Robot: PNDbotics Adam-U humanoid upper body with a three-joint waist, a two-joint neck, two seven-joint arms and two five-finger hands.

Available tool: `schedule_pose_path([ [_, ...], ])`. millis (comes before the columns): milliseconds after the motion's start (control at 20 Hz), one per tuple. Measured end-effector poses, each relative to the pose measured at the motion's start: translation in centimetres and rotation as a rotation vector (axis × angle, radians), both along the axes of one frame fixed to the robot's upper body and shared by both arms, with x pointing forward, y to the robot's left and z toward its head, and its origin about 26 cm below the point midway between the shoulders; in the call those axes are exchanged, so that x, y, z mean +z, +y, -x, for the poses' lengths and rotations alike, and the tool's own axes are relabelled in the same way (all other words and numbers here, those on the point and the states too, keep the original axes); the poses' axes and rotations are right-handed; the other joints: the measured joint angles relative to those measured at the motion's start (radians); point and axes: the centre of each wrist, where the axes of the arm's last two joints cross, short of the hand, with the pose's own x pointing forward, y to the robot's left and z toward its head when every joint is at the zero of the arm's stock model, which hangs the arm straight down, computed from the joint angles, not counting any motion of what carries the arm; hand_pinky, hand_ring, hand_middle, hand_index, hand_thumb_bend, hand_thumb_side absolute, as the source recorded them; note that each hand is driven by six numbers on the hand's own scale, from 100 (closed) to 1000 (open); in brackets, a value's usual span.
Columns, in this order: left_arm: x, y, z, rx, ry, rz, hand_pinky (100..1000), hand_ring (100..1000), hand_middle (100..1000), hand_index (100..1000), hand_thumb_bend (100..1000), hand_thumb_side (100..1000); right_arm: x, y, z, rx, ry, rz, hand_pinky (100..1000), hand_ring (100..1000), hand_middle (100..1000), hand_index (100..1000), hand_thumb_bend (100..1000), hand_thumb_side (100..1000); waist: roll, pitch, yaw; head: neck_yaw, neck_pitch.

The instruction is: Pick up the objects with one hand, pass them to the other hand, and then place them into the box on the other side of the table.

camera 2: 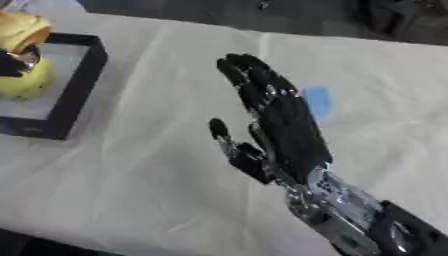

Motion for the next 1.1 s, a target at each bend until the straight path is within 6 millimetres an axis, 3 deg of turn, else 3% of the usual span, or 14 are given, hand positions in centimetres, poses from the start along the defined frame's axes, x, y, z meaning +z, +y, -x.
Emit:
schedule_pose_path([
  [450,-1.2,3.0,-1.4,0.136,0.021,-0.02,786,467,474,605,100,166,-1.6,-1.7,0.4,-0.049,-0.035,0.02,734,875,840,893,352,125,-0.021,0.012,-0.042,0.084,-0.031],
  [650,-1.9,4.4,-2.3,0.211,0.026,-0.057,827,526,550,713,100,152,-1.6,-1.7,0.4,-0.05,-0.058,0.013,732,873,837,893,352,126,-0.027,0.016,-0.047,0.091,-0.032],
  [750,-2.3,4.9,-2.6,0.235,0.031,-0.077,869,591,618,793,297,230,-1.7,-1.8,0.4,-0.051,-0.065,0.007,729,871,836,894,348,125,-0.03,0.018,-0.049,0.091,-0.035],
  [950,-3.0,6.0,-3.3,0.285,0.053,-0.138,893,647,654,825,595,365,-1.6,-1.8,0.4,-0.052,-0.079,-0.006,725,868,834,894,349,121,-0.033,0.019,-0.05,0.09,-0.039],
  [1100,-3.6,6.9,-3.8,0.324,0.083,-0.175,909,691,683,848,730,386,-1.6,-1.8,0.3,-0.05,-0.087,-0.014,723,866,834,895,348,118,-0.034,0.019,-0.049,0.089,-0.039],
])
